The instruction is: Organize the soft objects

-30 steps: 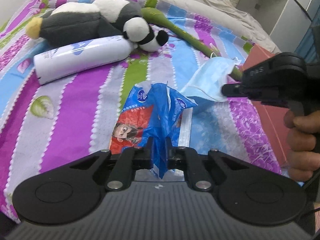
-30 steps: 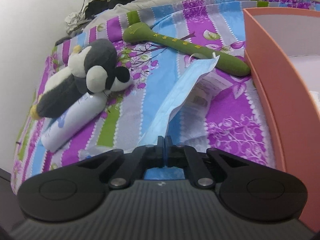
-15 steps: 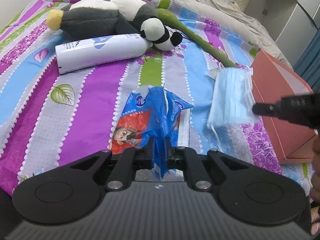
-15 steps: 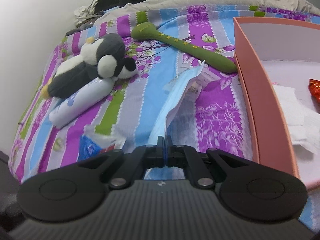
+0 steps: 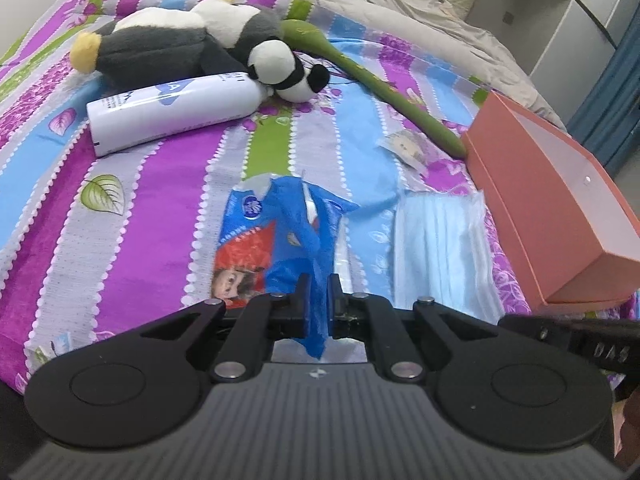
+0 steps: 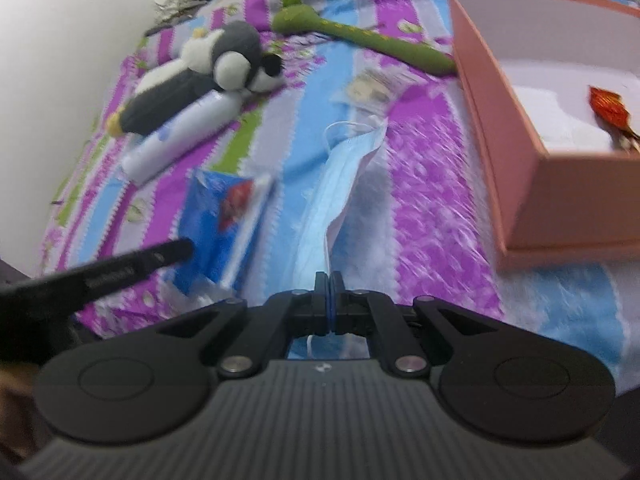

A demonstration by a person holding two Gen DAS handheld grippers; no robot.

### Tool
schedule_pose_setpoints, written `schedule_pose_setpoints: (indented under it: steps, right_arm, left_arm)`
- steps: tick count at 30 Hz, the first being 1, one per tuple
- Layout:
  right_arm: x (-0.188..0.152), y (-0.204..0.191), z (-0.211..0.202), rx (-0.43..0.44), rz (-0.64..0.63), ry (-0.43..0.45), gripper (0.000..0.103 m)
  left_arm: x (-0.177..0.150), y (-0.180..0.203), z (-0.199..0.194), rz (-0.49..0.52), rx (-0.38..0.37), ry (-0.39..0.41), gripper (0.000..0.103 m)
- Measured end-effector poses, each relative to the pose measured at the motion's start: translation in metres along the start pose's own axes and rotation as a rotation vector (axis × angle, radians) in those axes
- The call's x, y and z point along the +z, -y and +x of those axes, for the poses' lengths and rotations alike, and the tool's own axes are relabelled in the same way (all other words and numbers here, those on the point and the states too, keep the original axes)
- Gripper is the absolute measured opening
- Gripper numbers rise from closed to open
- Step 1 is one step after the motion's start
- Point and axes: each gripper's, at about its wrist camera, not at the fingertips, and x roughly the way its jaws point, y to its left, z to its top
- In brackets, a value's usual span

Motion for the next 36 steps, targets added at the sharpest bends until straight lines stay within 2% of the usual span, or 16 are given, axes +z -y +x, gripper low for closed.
schedule_pose_setpoints:
  steps: [6,8,10,11,12,14,16,17,18,23,28,29,33,36]
  right_arm:
    - [-0.006,0.011,-0.003,-0.101,0.000,0.032,0.008]
    - [-0.006,0.009,-0.005,-0.099,-0.020,0.048,0.010]
    - [-0.007,0.004,-0.004,-0.089,-0.043,0.058,0.024]
    - [-0.008,0.000,-0.002,-0.075,-0.055,0.065,0.039]
    - [-0.008,-0.002,0.000,-0.060,-0.064,0.071,0.045]
    - [-0.008,-0.009,0.008,-0.047,-0.078,0.064,0.045]
    - [-0.009,-0.016,0.018,-0.035,-0.094,0.060,0.045]
    - [-0.009,-0.019,0.023,-0.041,-0.101,0.060,0.045]
    - [-0.009,-0.022,0.030,-0.058,-0.111,0.062,0.045]
    - [-0.006,-0.027,0.057,-0.093,-0.139,0.056,0.045]
    - [-0.011,-0.031,0.073,-0.126,-0.197,0.066,0.044]
    - [-0.011,-0.032,0.073,-0.134,-0.204,0.067,0.041]
    - [-0.009,-0.032,0.073,-0.171,-0.220,0.058,0.013]
    - [-0.006,-0.028,0.069,-0.159,-0.203,0.047,0.007]
  left_arm:
    - [-0.007,0.003,-0.001,0.009,-0.006,0.004,0.007]
    - [-0.009,0.002,-0.002,0.000,-0.006,0.007,0.007]
    - [-0.010,0.001,0.001,0.002,-0.015,-0.006,0.007]
    - [-0.010,0.000,0.001,0.001,-0.016,-0.008,0.008]
    - [-0.011,-0.001,0.001,-0.001,-0.012,-0.004,0.008]
    - [-0.010,-0.001,0.001,-0.002,-0.012,-0.009,0.013]
    - [-0.009,-0.001,0.000,0.015,-0.019,-0.013,0.026]
    - [-0.009,0.001,0.000,0.028,-0.014,-0.006,0.037]
    - [-0.010,0.002,-0.001,0.039,-0.004,0.001,0.041]
    - [-0.012,0.001,0.005,0.029,-0.006,-0.011,0.041]
    - [-0.014,0.001,0.010,0.054,0.043,0.004,0.041]
    - [-0.014,0.001,0.011,0.057,0.053,0.005,0.041]
    - [-0.014,0.003,0.010,0.073,0.065,0.018,0.043]
    - [-0.014,0.004,0.009,0.082,0.069,0.023,0.049]
